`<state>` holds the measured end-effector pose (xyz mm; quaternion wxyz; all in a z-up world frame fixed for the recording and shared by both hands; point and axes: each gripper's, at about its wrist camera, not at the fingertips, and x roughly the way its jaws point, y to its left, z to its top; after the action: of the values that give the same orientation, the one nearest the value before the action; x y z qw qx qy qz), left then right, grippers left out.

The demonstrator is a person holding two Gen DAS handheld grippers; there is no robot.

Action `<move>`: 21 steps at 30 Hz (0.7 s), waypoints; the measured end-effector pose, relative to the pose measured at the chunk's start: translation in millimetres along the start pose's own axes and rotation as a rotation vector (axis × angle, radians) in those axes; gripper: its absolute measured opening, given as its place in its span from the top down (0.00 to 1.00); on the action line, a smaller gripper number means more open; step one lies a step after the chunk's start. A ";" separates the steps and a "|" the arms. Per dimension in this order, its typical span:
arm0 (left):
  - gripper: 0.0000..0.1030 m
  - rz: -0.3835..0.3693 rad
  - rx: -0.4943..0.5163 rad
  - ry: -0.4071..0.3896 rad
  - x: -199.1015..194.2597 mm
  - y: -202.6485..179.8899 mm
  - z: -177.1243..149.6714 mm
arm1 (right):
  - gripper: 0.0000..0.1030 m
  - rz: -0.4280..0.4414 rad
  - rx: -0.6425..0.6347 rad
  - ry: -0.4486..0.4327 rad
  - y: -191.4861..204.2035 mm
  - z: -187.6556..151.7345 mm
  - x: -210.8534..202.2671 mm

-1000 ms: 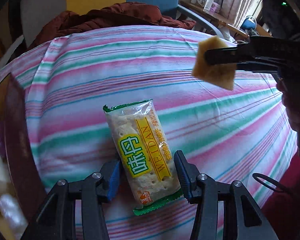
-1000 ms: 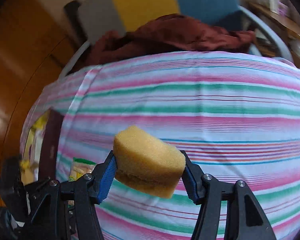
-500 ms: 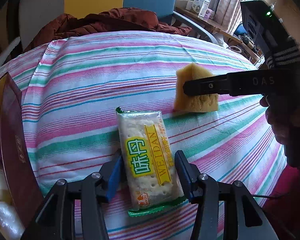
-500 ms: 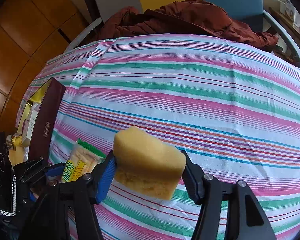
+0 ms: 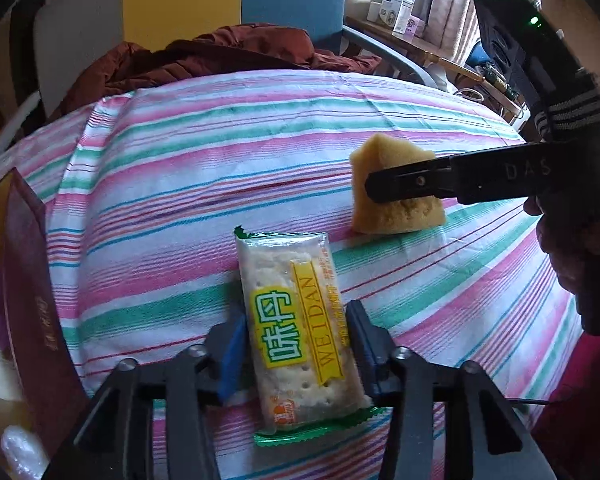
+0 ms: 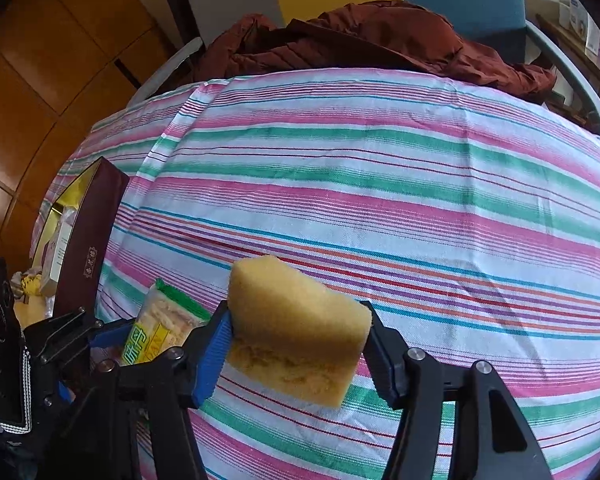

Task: Organize objects
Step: 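Carry the cracker packet and yellow sponge toward the gold tray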

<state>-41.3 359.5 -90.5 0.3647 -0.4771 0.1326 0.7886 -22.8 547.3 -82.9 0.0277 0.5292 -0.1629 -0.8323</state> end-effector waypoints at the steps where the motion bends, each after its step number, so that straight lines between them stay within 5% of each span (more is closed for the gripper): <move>1: 0.56 -0.002 -0.012 0.002 -0.6 1.9 0.2 | 0.41 0.000 -0.004 -0.002 0.9 0.1 0.7; 21: 0.56 0.084 -0.001 -0.198 -113.9 25.7 -10.7 | 0.42 -0.122 -0.003 0.041 21.1 1.0 3.9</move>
<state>-20.6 284.4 -2.7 0.3425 -0.3908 0.1155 0.8466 -28.0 526.7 -79.6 -0.0188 0.5548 -0.1283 -0.8218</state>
